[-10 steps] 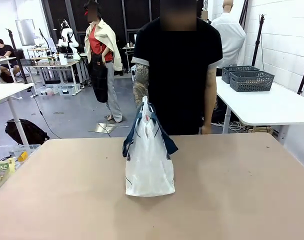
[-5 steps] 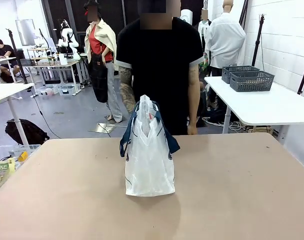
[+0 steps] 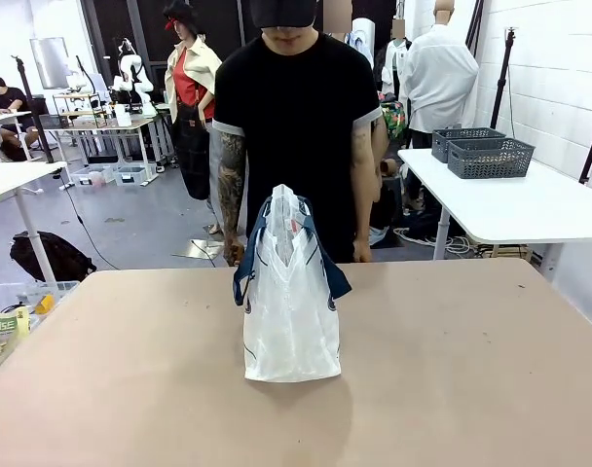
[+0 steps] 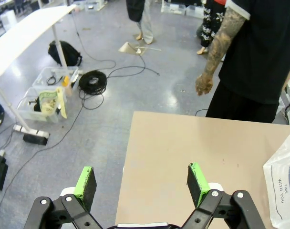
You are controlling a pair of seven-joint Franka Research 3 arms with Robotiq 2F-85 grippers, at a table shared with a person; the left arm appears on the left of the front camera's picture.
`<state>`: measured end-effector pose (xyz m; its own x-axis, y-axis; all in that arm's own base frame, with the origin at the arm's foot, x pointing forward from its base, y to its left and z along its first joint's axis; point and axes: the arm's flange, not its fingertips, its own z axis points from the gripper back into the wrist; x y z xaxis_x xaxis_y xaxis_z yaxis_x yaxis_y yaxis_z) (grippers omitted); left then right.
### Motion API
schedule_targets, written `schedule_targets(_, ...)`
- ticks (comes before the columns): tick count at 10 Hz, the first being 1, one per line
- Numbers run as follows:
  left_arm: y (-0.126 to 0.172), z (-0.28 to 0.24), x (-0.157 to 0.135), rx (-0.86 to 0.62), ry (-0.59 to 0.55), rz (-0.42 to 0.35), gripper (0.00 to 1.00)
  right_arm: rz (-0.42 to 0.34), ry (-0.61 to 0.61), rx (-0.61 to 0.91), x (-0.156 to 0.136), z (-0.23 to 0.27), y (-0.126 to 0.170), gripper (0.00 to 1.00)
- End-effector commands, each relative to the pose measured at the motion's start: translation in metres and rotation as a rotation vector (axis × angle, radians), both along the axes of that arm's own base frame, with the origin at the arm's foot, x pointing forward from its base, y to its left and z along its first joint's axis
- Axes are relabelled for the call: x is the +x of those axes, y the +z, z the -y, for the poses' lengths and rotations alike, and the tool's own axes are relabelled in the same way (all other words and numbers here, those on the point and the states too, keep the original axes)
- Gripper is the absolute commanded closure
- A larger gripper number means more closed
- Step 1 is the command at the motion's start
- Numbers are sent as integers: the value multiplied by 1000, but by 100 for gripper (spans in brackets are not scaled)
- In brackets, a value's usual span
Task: Transfer purchased items from the store into the shopping bag.
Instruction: Open the Reusable shopping bag in the center of the table.
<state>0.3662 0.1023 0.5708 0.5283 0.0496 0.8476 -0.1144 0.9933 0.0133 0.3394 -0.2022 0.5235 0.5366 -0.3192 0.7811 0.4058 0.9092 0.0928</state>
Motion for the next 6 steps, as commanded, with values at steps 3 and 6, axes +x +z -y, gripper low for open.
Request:
schedule_targets(3, 70, 85, 54, 145, -225, 60, 0, 70, 191, -128, 15, -69, 85, 0)
schedule_targets(6, 96, 186, 103, 107, -412, -28, 0, 40, 510, -250, 45, -189, 139, 0)
